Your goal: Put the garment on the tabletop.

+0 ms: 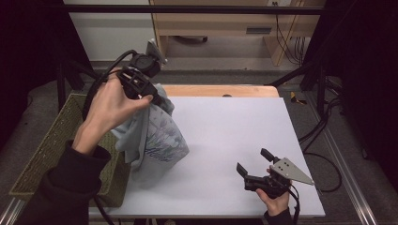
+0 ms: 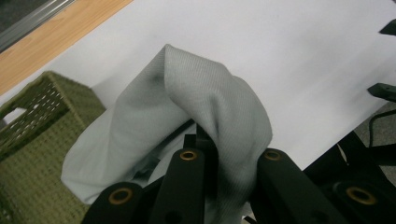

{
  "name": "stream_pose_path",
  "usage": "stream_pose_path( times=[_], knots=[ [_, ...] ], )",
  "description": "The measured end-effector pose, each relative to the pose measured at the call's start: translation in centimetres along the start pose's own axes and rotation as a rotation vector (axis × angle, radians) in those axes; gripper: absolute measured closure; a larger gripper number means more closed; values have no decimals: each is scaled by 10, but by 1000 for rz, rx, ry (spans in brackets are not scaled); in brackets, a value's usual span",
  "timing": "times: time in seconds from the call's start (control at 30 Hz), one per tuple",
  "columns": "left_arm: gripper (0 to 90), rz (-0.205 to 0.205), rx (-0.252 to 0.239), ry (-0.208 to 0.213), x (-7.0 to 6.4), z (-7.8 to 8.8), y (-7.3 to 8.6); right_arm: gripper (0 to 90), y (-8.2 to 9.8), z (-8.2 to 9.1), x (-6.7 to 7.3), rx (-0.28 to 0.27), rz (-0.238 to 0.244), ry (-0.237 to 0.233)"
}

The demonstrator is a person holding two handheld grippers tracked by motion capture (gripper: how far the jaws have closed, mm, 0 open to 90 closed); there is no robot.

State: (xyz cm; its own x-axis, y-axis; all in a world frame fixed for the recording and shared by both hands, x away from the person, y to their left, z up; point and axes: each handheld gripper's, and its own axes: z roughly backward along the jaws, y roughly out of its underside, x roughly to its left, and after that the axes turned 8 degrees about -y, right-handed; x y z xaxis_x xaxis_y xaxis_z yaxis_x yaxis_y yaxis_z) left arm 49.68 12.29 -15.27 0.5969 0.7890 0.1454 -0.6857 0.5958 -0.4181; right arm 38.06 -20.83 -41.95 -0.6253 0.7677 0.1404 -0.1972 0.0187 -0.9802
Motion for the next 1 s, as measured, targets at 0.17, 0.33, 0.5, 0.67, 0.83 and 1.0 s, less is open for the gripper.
stream_pose_path(
  times=[0.17,0.33,0.5,0.67,0.83,1.0],
  knots=[
    [843,-58,-2,20,-19,-7,-8,3,0,0,0,4,0,-2],
    [843,-82,-5,48,-32,-23,-11,3,0,1,-1,4,3,-5],
    [843,-127,5,70,-44,-44,-12,4,0,1,-1,2,0,-6],
    [842,-132,19,87,-48,-57,-11,4,0,1,0,5,-8,-5],
    [842,-146,13,121,-52,-71,-8,4,0,1,-1,8,-6,-5],
    [839,-183,50,142,-60,-88,-6,4,1,1,0,12,-6,-9]
  ],
)
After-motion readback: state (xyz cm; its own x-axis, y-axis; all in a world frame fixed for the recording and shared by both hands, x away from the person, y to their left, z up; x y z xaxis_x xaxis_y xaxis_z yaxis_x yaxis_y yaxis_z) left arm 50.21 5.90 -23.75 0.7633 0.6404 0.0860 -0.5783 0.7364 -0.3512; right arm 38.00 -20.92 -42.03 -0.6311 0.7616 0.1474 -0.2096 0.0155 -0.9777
